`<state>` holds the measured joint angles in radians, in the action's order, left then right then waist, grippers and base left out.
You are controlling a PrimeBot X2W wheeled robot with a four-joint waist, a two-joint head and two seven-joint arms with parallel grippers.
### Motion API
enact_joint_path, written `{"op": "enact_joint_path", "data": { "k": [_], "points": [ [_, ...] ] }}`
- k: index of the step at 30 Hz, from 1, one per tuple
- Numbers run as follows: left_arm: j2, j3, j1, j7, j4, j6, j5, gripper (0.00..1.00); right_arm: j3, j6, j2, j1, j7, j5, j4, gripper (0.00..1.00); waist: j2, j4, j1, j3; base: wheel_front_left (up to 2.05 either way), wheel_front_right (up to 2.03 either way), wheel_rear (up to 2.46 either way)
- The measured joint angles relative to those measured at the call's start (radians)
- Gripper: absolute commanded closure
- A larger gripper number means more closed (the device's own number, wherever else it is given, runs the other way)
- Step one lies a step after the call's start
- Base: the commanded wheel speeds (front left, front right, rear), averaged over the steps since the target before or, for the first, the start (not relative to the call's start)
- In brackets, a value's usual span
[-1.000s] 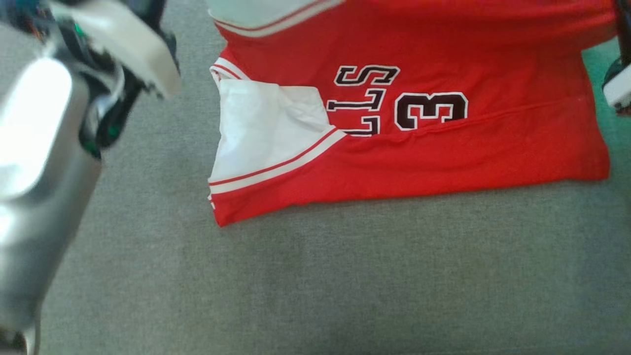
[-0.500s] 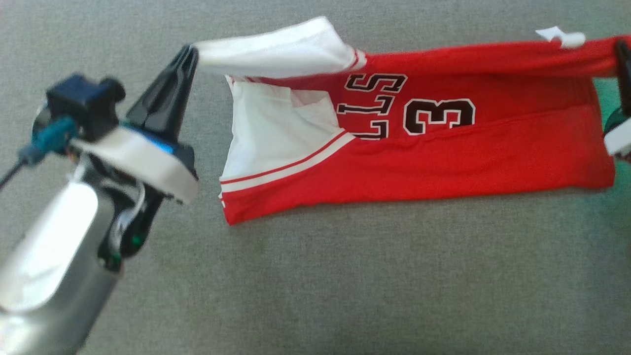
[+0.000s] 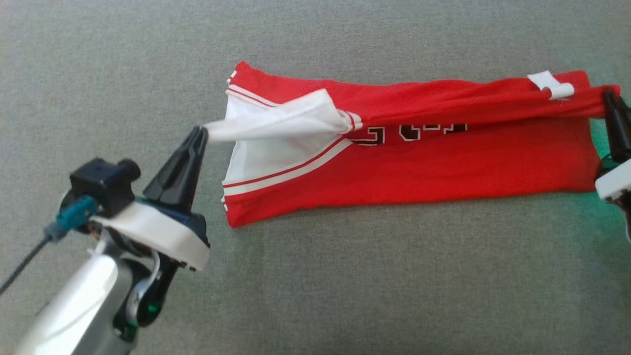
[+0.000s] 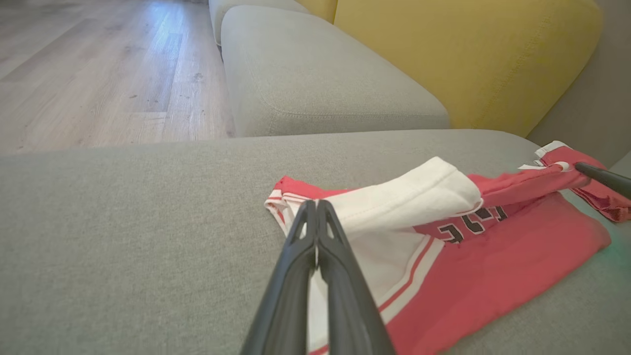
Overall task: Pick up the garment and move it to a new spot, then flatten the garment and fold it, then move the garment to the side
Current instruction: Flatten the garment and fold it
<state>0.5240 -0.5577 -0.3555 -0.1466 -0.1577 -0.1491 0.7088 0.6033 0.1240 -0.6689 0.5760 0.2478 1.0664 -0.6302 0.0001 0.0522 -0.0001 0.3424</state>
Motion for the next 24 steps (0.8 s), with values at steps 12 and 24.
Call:
{"op": "enact_joint_path", "data": {
  "k": [12,24],
  "points": [
    [-0.021,-0.031,0.035,0.048,0.058,-0.002,0.003,0.98,-0.035,0.000,0.016,-0.063,-0.002,-0.040,0.027,0.38,0.0000,0.000,0.0001,-0.009,0.00,0.00,0.00],
    [-0.059,-0.055,0.114,0.125,0.131,-0.041,-0.012,0.00,-0.092,0.000,0.032,-0.182,-0.018,-0.047,0.020,0.00,0.0000,-0.017,0.0001,-0.076,0.00,0.00,0.00]
  ]
}}
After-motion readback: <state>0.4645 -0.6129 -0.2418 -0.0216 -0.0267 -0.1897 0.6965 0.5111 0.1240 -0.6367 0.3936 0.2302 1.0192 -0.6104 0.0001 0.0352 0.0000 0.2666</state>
